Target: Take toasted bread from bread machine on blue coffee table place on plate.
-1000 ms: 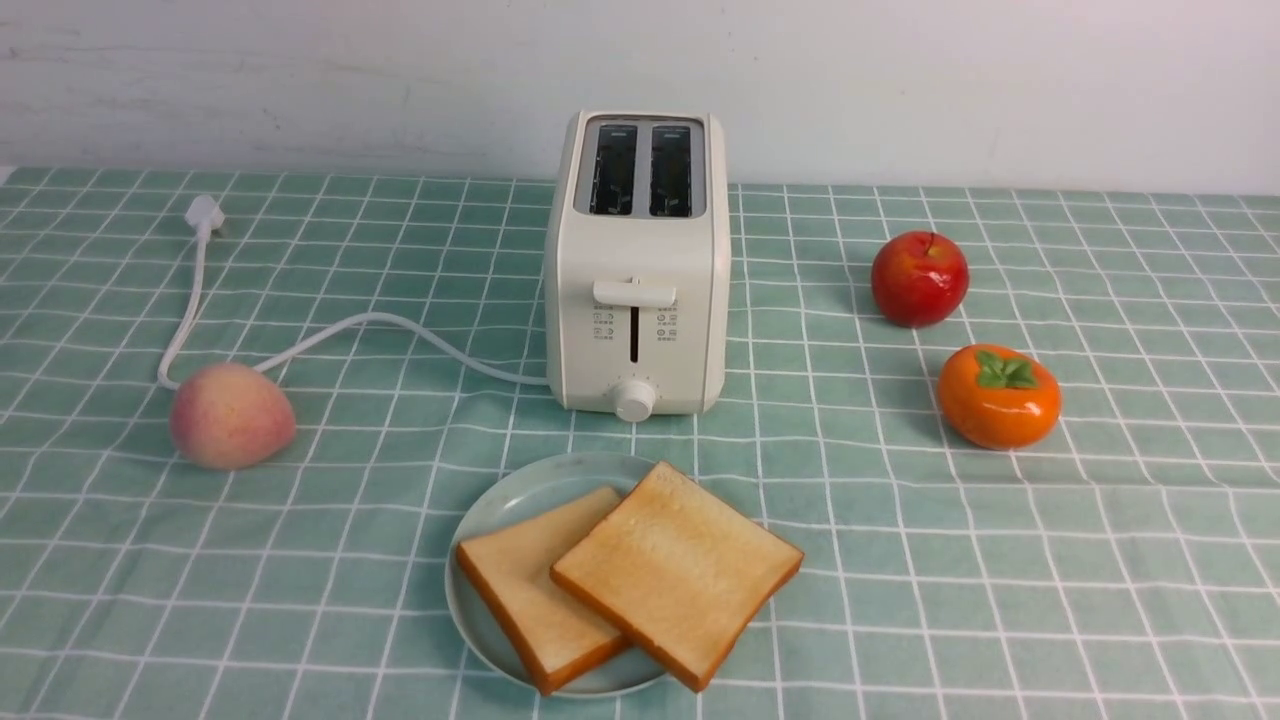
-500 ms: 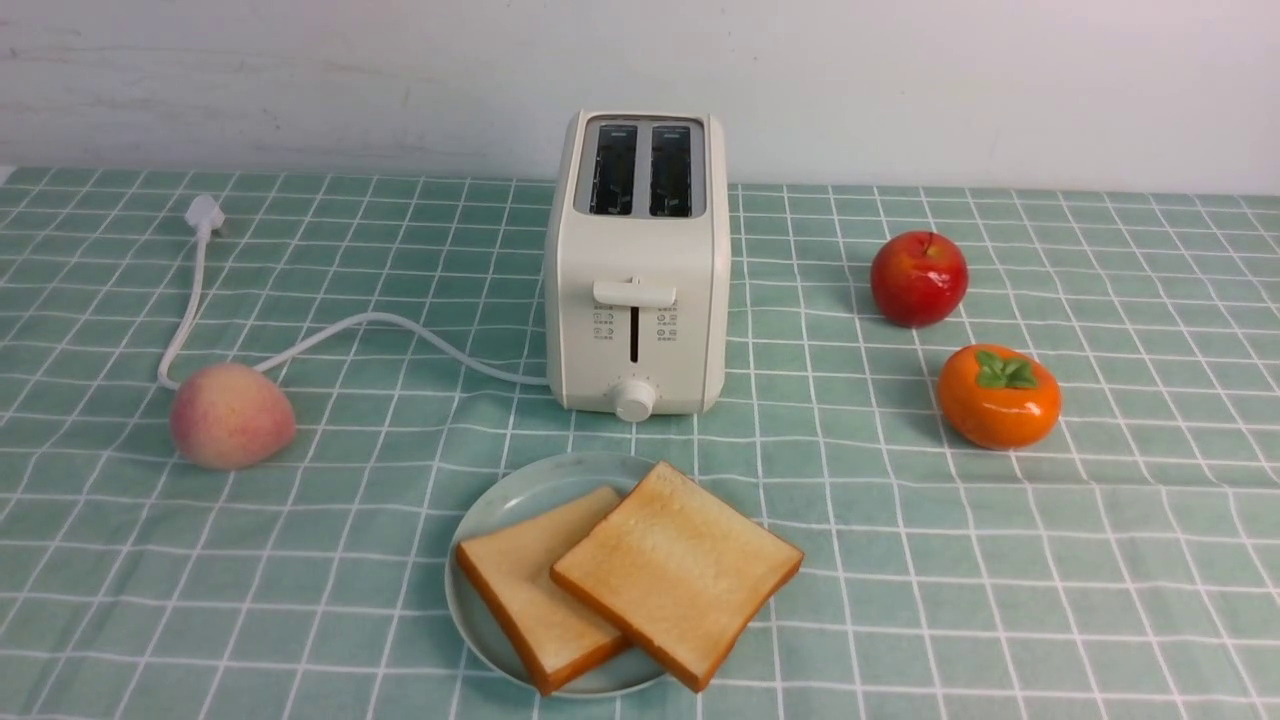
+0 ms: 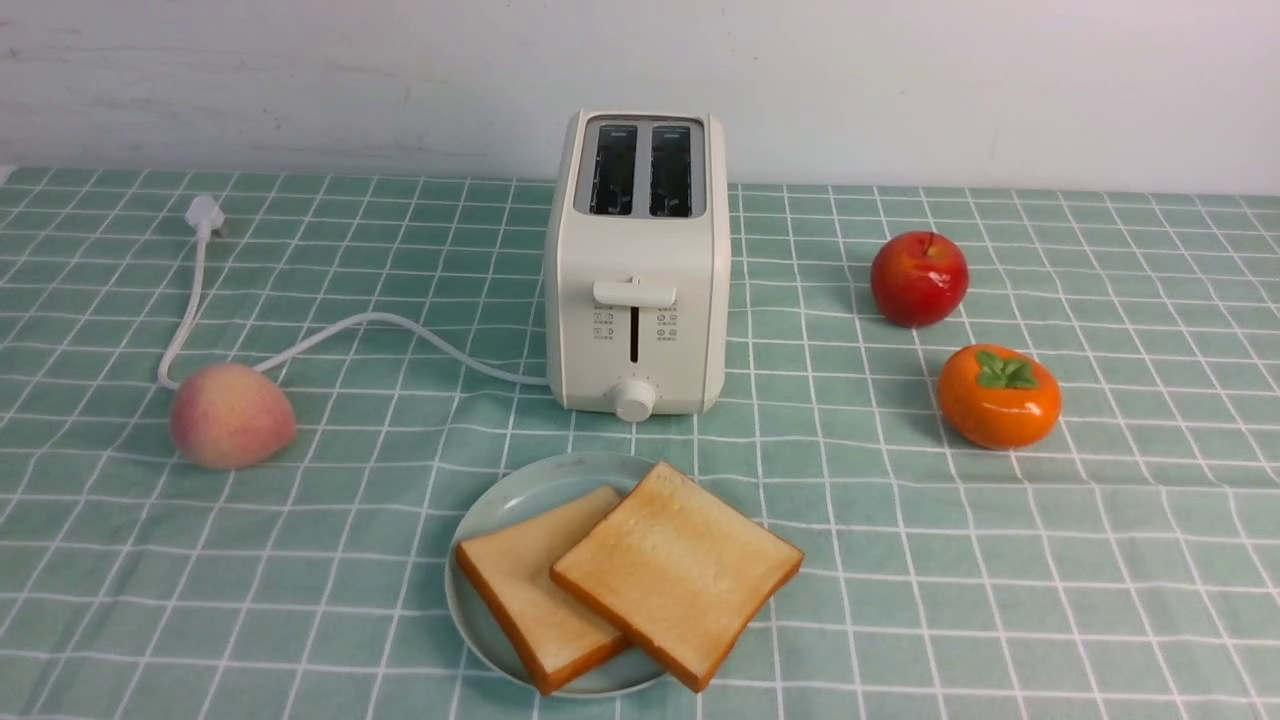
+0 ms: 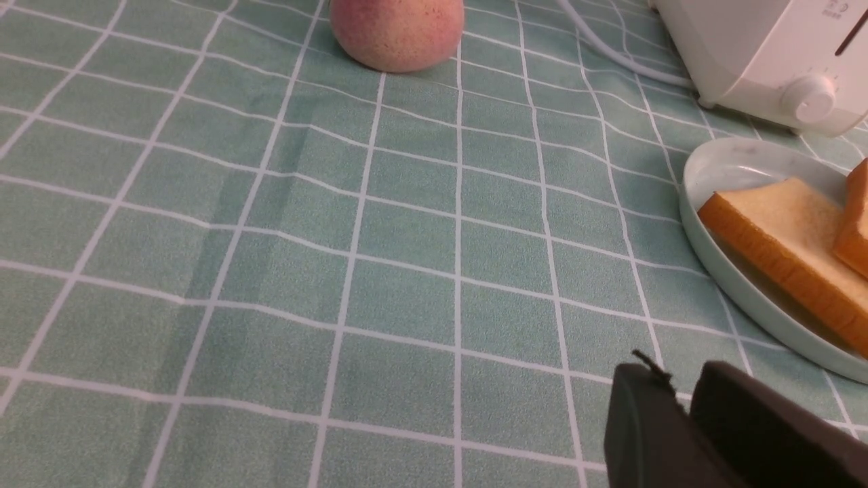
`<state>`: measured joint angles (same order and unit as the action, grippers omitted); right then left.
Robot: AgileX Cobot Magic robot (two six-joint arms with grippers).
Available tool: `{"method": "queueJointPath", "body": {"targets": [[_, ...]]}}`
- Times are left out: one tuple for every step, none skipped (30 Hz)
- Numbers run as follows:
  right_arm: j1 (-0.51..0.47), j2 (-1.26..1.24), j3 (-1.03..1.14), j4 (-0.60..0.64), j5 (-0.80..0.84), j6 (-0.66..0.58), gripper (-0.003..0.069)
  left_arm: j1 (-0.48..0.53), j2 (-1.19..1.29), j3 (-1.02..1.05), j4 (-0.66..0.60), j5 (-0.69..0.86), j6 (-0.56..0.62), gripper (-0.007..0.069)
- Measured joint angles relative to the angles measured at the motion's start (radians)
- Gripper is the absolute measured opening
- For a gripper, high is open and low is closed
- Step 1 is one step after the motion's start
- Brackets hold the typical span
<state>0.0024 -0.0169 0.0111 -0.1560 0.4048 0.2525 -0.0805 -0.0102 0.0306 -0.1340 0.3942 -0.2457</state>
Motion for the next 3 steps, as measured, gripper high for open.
{"method": "queueJointPath", "body": {"targets": [[0.000, 0.000, 0.000, 0.000, 0.000, 0.000, 0.0192, 0.000, 0.000, 0.000, 0.000, 0.000, 0.000, 0.0101], [0.000, 0.000, 0.000, 0.000, 0.000, 0.000, 0.0195, 0.000, 0.000, 0.000, 0.000, 0.000, 0.000, 0.0102], [0.000, 0.000, 0.000, 0.000, 0.000, 0.000, 0.0197, 0.000, 0.000, 0.000, 0.000, 0.000, 0.000, 0.0103]]}}
